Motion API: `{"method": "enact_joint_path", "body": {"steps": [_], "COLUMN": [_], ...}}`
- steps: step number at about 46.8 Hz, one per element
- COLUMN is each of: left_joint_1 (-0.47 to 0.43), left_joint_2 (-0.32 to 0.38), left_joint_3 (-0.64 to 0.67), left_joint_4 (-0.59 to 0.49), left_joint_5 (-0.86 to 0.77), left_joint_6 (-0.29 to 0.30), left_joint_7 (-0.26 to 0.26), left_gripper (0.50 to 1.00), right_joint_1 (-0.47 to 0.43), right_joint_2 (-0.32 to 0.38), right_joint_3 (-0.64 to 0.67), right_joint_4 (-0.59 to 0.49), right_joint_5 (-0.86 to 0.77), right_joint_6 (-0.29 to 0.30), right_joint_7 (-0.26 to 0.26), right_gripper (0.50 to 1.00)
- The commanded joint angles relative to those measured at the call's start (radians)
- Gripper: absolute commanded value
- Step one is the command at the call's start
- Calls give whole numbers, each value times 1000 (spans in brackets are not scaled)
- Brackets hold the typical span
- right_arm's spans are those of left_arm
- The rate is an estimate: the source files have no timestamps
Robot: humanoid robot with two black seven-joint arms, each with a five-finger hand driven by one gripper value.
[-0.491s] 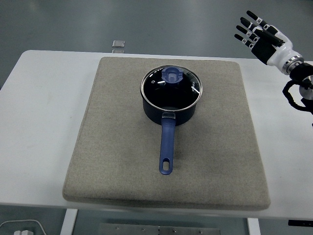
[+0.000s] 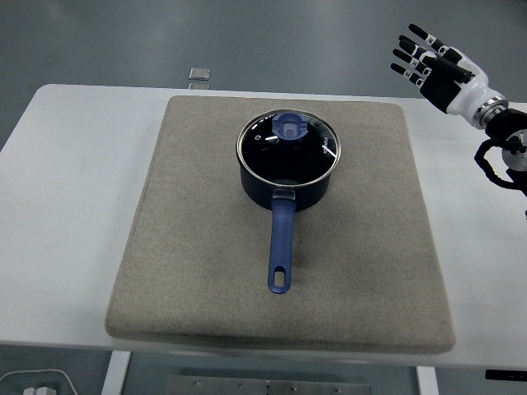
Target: Lift the pot lid and place it to the right of the pot.
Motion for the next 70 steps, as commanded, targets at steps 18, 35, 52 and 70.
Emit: {"method": "enact_joint_path", "body": {"steps": [18, 35, 52, 70], "left_joint_1": [0, 0, 0, 0], "left_joint_2": [0, 0, 0, 0], "left_joint_3": [0, 0, 0, 0], "left_joint_4": [0, 0, 0, 0], "left_joint_5": [0, 0, -1, 0], "left_joint_6": [-2, 0, -2, 0], "left_joint_7": [1, 1, 1, -1], "left_gripper": [1000, 1000, 1000, 1000], "right_joint_1": [21, 86, 175, 210], "right_joint_2": [-3, -11, -2, -17], "right_joint_3": [-2, -2, -8, -16], "right_joint_4": [1, 3, 12, 181], "right_joint_5": [-3, -178, -405, -650], "right_joint_6": [4, 7, 44, 53], "right_joint_7": [4, 7, 7, 8], "right_gripper": [930, 930, 930, 930]}}
